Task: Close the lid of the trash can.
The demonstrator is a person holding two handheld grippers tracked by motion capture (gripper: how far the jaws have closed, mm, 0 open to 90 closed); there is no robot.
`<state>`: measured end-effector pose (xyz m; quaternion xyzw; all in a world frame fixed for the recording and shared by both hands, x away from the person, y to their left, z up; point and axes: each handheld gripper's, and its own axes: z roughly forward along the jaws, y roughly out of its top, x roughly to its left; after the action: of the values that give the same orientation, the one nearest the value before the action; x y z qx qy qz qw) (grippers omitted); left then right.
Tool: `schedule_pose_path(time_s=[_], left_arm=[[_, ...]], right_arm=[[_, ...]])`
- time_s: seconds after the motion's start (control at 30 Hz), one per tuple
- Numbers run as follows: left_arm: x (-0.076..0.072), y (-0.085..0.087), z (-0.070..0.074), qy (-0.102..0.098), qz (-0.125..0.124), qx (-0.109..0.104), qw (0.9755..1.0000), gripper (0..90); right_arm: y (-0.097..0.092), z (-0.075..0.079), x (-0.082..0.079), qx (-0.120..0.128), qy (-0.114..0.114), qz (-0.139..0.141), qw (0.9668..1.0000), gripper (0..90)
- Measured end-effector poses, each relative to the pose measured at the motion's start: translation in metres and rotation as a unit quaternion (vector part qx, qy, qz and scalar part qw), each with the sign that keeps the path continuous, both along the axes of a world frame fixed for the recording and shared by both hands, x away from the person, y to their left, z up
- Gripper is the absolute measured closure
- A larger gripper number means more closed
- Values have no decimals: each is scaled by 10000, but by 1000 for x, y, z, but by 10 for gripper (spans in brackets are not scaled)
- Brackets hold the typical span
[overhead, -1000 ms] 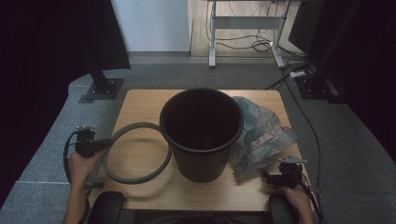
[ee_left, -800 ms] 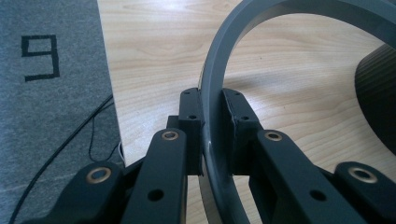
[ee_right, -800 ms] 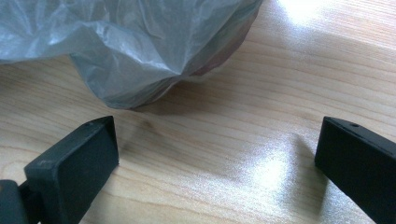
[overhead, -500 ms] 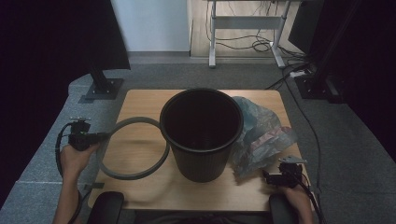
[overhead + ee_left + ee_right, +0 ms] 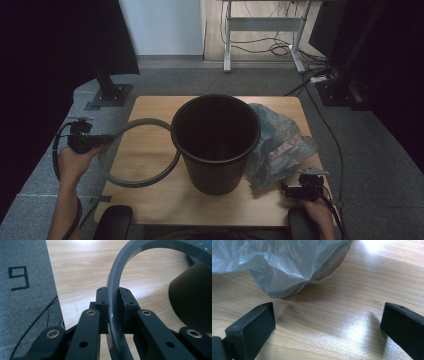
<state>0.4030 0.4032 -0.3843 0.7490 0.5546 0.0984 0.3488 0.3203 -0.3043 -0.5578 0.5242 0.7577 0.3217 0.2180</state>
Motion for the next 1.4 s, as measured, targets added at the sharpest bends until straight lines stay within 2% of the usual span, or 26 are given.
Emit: schedule_pose_path(time_s=[0.27, 0.47, 0.67, 0.93, 1.4], left_arm=[[3, 2, 25, -54, -39, -42, 10000, 795], [4, 6, 37, -51, -7, -66, 10000, 795], [6, 12, 49, -42, 12, -181, 9998, 795], [6, 19, 67, -114, 91, -148, 9998, 795], [3, 28, 94, -240, 156, -264, 9992, 795]], right_arm=[[0, 0, 0, 1, 0, 0, 10000, 0], [0, 0, 0, 0, 0, 0, 10000, 0], [0, 0, 0, 0, 0, 1, 10000, 0], [0, 0, 0, 1, 0, 0, 10000, 0], [0, 0, 0, -1, -1, 2, 10000, 0]])
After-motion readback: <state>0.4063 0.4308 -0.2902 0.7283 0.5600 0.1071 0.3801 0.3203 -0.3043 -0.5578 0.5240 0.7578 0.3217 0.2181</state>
